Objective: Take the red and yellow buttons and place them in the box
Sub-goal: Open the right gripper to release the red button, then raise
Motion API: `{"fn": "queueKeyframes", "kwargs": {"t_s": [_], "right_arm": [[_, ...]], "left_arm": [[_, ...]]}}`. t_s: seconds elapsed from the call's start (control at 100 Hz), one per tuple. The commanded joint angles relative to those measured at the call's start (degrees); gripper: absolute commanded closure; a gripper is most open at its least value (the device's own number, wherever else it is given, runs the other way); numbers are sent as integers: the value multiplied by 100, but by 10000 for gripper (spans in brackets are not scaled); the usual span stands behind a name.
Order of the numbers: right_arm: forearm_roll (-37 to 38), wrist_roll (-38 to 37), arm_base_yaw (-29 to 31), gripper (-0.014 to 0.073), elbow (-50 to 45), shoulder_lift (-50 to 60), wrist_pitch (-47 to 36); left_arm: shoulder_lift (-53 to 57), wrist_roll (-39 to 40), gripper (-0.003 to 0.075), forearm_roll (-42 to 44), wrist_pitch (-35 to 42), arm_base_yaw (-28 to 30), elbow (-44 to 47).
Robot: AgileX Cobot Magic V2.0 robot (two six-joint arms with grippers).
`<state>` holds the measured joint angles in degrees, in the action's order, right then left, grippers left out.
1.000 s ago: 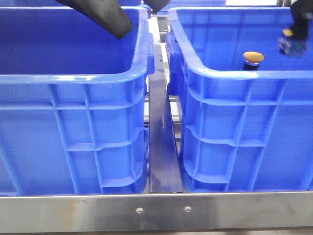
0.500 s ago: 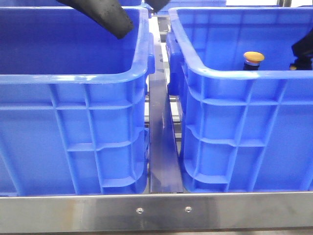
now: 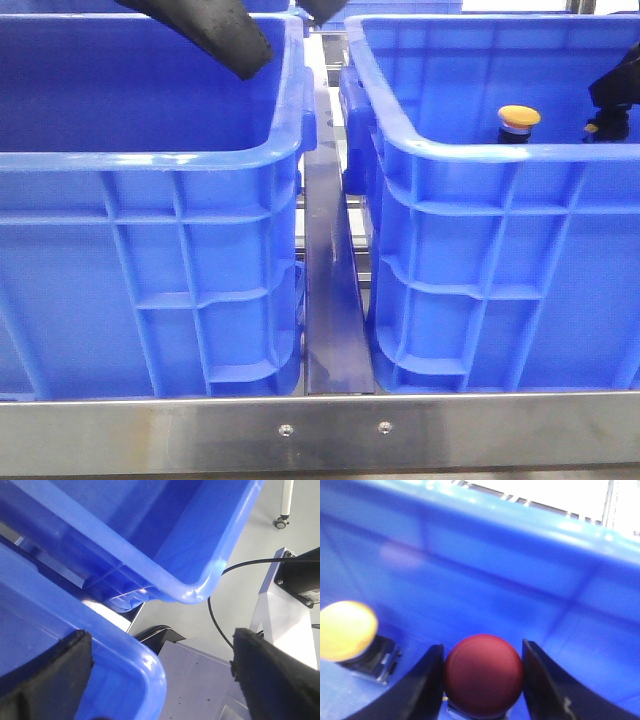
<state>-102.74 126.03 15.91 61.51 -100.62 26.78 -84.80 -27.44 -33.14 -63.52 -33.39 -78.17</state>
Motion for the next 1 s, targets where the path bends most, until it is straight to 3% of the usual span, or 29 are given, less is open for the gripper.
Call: {"fn": "queueKeyframes", "kwargs": {"t_s": [0.0,0.44,0.51,0.73,0.99], "right_arm": [[-602,78,18,399,186,133,135],[-602,78,18,384,186,3,8],[-602,78,18,336,186,3,8],[-602,73,18,71,186,3,-89],[-602,68,18,33,180,15,-431]], "left_arm": [[190,8,174,-282,160,-5,-143],[190,8,174,-282,134,-5,-143],[190,8,174,-282,134,-5,-143],[190,8,174,-282,121,-5,-143],[190,8,174,-282,98,-5,-143]]}}
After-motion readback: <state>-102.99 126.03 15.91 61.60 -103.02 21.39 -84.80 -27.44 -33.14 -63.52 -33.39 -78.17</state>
